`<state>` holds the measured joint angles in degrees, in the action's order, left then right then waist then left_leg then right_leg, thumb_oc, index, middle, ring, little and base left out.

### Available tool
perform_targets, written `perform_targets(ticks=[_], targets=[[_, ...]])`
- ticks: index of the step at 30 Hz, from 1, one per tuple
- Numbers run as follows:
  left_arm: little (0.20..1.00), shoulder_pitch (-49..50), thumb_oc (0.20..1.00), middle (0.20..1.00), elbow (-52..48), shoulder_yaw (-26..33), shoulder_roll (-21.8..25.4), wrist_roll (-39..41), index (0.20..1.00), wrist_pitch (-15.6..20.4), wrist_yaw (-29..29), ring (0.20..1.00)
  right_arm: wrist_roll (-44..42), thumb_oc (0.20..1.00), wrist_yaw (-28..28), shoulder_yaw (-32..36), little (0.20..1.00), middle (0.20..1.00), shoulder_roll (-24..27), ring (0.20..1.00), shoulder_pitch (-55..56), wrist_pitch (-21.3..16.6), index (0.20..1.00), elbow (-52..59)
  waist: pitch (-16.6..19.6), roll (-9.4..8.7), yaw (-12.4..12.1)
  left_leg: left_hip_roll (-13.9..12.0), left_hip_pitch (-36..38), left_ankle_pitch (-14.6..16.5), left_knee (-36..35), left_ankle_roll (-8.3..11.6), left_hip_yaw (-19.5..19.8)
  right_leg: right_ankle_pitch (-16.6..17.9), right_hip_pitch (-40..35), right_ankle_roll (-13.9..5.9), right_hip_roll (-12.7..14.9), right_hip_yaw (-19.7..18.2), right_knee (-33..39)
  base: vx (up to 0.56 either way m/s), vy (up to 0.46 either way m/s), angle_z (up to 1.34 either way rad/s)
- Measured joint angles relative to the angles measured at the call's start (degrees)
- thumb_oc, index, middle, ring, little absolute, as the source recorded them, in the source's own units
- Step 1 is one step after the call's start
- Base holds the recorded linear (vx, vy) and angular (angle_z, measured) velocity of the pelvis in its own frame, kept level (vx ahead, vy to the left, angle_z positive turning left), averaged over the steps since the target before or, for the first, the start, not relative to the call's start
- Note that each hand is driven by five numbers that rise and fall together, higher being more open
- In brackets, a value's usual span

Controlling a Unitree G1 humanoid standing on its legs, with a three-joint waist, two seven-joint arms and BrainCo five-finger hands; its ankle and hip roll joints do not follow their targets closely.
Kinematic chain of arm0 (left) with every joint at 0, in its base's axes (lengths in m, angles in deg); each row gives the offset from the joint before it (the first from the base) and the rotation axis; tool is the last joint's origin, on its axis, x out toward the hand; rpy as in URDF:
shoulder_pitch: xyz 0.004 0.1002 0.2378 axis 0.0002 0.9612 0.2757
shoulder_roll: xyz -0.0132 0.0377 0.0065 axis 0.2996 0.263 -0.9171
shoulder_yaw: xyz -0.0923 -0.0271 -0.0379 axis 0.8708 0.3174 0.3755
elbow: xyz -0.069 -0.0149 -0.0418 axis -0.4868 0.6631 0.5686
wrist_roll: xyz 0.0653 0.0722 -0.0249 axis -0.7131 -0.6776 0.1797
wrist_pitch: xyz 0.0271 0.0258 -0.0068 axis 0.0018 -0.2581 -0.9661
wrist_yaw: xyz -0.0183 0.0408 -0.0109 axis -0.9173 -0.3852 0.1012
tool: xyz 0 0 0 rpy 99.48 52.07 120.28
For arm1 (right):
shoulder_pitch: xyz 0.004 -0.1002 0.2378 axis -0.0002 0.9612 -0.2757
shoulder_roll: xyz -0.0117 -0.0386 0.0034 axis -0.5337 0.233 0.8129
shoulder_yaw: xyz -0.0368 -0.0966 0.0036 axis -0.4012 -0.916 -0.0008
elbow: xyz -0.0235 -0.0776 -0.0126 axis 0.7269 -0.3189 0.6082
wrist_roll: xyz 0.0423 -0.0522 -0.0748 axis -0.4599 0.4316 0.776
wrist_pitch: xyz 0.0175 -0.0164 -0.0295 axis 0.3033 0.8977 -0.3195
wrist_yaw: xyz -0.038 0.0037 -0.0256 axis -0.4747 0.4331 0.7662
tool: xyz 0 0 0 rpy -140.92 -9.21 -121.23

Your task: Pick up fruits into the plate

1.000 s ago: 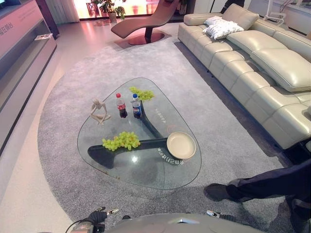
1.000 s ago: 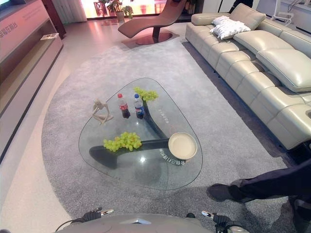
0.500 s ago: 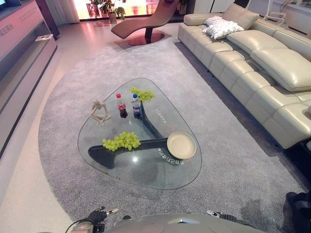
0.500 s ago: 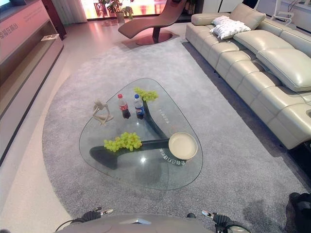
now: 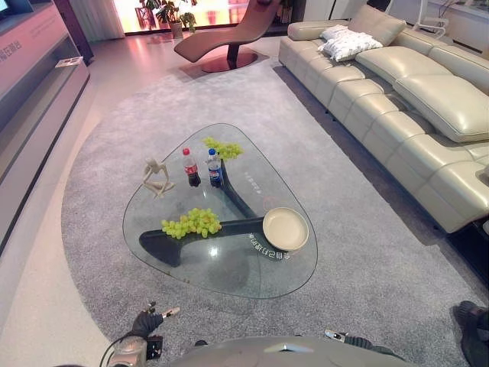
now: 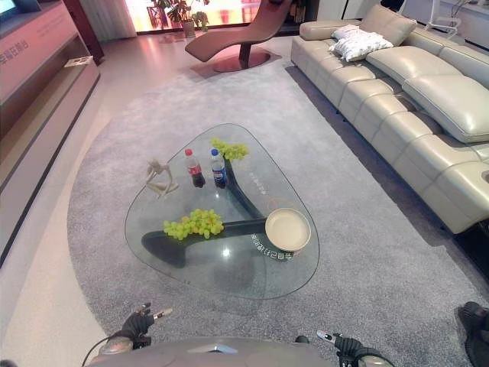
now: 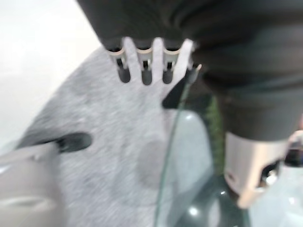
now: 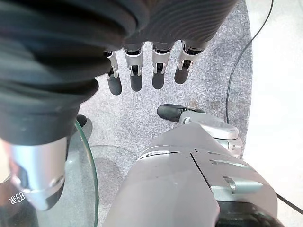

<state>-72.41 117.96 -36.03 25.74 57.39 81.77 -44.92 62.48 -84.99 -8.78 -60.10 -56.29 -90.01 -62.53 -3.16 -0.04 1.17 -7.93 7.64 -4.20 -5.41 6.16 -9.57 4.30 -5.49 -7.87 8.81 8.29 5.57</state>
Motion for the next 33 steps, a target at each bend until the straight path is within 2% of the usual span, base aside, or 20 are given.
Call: perform_targets(ticks=[7,10,14,18,22,23,24,26,28,30,33], targets=[[1.000,-5.1,1.000,1.000,-4.8,0.1,3.9,-0.3,1.000,1.5,-8.9,1.000,0.0,1.000,0.0,0.0,1.000,1.000,2.6,1.000,0.4,-0.4,1.000,1.1,-1.7,1.40,1.3,0.0,-0.2,0.0,0.0,0.03,-0.3,0.0,0.4,0.00,-0.1,-0.4,0.0,0.00,0.008,-0.01],[1.000,-6.6,1.000,1.000,-7.5,0.0,6.4,-3.2,1.000,1.4,-12.4,1.000,0.0,1.000,0.1,-0.1,1.000,1.000,2.9,1.000,0.4,-0.6,1.000,2.0,-2.2,1.76,2.0,0.0,-1.5,-0.1,0.0,-0.11,-0.8,0.3,2.1,-0.05,-0.1,-1.0,0.0,-0.07,0.039,-0.08],[1.000,-11.3,1.000,1.000,-9.5,-0.6,9.4,-7.9,1.000,1.0,-16.7,1.000,-1.5,1.000,0.3,-0.7,1.000,1.000,3.5,1.000,-0.5,-1.4,1.000,3.1,-4.6,1.96,2.3,0.2,-3.5,-0.4,0.2,-0.26,-1.4,1.2,4.5,0.36,-0.1,-1.7,-0.3,-0.16,0.049,-0.10],[1.000,-17.8,1.000,1.000,-11.1,-2.4,13.0,-12.0,1.000,0.7,-19.4,1.000,-3.2,1.000,0.5,-1.7,1.000,1.000,4.6,1.000,-4.4,-2.6,1.000,3.7,-8.5,2.08,3.0,0.5,-7.1,-1.4,0.7,-0.30,-2.0,2.5,8.6,0.51,0.0,-2.9,-0.8,-0.26,0.056,-0.11],[1.000,-30.6,1.000,1.000,-11.3,-8.0,19.5,-16.3,1.000,-1.3,-21.6,1.000,-6.2,1.000,0.6,-3.1,1.000,1.000,6.9,1.000,-11.5,-4.7,1.000,5.9,-16.4,1.97,4.0,0.8,-12.9,-1.9,3.3,-0.73,-1.7,3.1,14.5,0.61,0.5,-3.4,-3.6,-0.19,0.018,-0.01],[1.000,-30.6,1.000,1.000,-11.3,-8.0,19.5,-16.3,1.000,-1.3,-21.6,1.000,-6.2,1.000,0.6,-3.1,1.000,1.000,6.9,1.000,-11.5,-4.7,1.000,5.9,-16.4,1.97,4.0,0.8,-12.9,-1.9,3.3,-0.73,-1.7,3.1,14.5,0.61,0.5,-3.4,-3.6,-0.17,-0.006,0.02],[1.000,-35.8,1.000,1.000,-11.3,-10.1,21.8,-18.4,1.000,-1.8,-21.9,1.000,-7.9,1.000,0.7,-3.1,1.000,1.000,7.2,1.000,-13.9,-5.3,1.000,6.1,-19.8,1.82,4.5,0.7,-14.8,-1.9,4.0,-0.77,-1.5,3.1,16.5,0.61,0.5,-3.4,-4.6,-0.13,-0.009,0.01],[1.000,-38.7,1.000,1.000,-11.3,-10.7,22.6,-20.4,1.000,-2.5,-22.0,1.000,-8.5,1.000,0.7,-3.3,1.000,1.000,7.5,1.000,-15.1,-5.7,1.000,6.2,-22.4,1.47,5.0,0.7,-15.3,-2.0,4.0,-0.77,-1.6,3.1,17.1,0.69,0.5,-3.6,-4.7,-0.14,-0.006,-0.02],[1.000,-43.4,1.000,1.000,-10.6,-14.5,25.4,-23.7,1.000,-3.1,-21.9,1.000,-9.2,1.000,0.7,-4.8,1.000,1.000,8.4,1.000,-16.0,-6.6,1.000,7.5,-24.2,1.02,5.4,0.7,-18.0,-2.6,4.0,-0.84,-1.5,3.6,19.8,0.86,0.5,-3.6,-4.8,-0.11,0.019,-0.02],[1.000,-47.2,1.000,1.000,-9.7,-16.1,25.7,-25.6,1.000,-3.8,-21.8,1.000,-9.5,1.000,0.6,-5.3,1.000,1.000,8.8,1.000,-17.0,-6.7,1.000,7.7,-26.7,0.35,5.8,0.7,-18.4,-2.8,4.0,-0.80,-1.6,3.8,20.3,0.89,0.5,-3.6,-4.9,-0.08,0.035,-0.02],[1.000,-51.3,1.000,1.000,-7.5,-21.0,26.0,-28.6,1.000,-3.8,-20.8,1.000,-10.3,1.000,0.5,-5.8,1.000,1.000,9.4,1.000,-17.5,-6.6,1.000,8.6,-27.0,0.23,6.7,0.7,-20.3,-2.8,4.1,-0.79,-1.6,3.7,22.4,0.88,0.6,-3.4,-5.5,-0.04,0.029,0.00]])
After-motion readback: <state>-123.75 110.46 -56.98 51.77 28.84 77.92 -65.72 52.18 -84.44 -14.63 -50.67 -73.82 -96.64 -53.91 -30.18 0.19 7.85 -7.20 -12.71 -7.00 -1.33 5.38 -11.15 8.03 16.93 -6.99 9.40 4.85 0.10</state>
